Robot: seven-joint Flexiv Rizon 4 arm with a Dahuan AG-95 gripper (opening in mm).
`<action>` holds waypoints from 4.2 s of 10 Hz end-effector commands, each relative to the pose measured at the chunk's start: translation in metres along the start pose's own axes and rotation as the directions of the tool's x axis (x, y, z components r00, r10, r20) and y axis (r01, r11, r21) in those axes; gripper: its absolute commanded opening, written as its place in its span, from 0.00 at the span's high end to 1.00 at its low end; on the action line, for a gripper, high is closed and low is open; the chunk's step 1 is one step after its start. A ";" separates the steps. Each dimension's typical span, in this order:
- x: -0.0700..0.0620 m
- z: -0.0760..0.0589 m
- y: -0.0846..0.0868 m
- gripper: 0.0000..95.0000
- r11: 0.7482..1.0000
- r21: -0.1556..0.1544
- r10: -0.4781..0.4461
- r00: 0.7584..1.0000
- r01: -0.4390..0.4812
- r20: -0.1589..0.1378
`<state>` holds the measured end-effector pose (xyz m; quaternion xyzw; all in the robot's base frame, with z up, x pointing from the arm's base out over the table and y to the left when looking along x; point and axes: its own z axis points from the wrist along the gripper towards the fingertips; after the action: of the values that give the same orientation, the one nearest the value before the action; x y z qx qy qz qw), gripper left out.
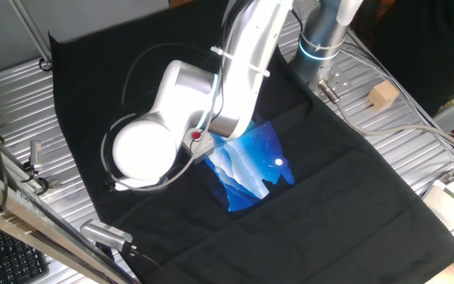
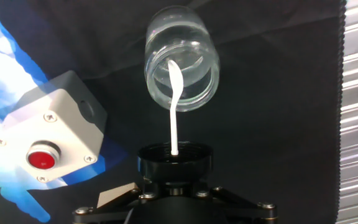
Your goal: Screw the lid onto the jar
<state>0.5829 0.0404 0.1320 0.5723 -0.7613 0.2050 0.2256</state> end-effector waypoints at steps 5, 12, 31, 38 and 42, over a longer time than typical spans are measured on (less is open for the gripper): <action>0.000 -0.002 -0.001 1.00 1.000 0.009 -0.009 0.999 0.009 -0.037; -0.004 -0.009 -0.005 1.00 1.000 0.017 -0.024 0.996 0.025 -0.083; -0.011 -0.008 -0.006 1.00 0.999 0.022 -0.027 0.992 0.030 -0.122; -0.016 -0.009 -0.008 1.00 0.999 0.016 -0.025 0.992 0.027 -0.127; -0.018 -0.010 -0.008 1.00 1.000 0.013 -0.024 0.992 0.025 -0.127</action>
<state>0.5959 0.0581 0.1300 0.5692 -0.7367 0.2435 0.2719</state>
